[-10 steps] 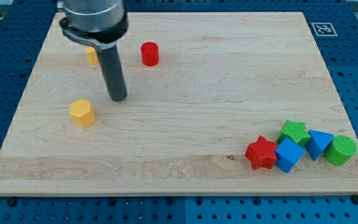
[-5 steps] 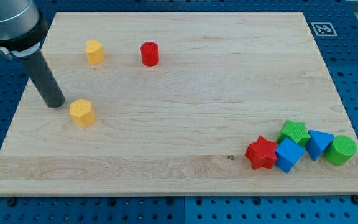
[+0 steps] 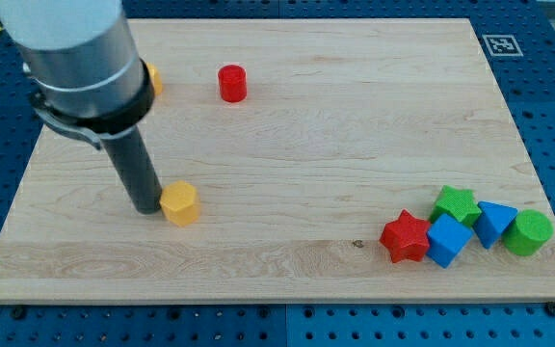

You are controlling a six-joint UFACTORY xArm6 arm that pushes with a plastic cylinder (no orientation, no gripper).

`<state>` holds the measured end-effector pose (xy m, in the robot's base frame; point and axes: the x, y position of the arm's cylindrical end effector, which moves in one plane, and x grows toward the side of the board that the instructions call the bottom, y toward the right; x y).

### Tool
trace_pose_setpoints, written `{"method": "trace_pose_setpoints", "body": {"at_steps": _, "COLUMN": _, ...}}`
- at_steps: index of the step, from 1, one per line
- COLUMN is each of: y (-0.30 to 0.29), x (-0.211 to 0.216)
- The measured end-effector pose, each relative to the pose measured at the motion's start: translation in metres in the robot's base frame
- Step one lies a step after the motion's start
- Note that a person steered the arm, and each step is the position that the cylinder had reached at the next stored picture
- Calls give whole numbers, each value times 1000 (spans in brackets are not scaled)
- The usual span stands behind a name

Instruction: Slide the yellow hexagon towards bottom center

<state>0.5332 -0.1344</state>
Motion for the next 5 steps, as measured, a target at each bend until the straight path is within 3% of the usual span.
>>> {"method": "trace_pose_setpoints", "body": {"at_steps": 3, "y": 35, "x": 17}}
{"method": "trace_pose_setpoints", "body": {"at_steps": 5, "y": 37, "x": -4}}
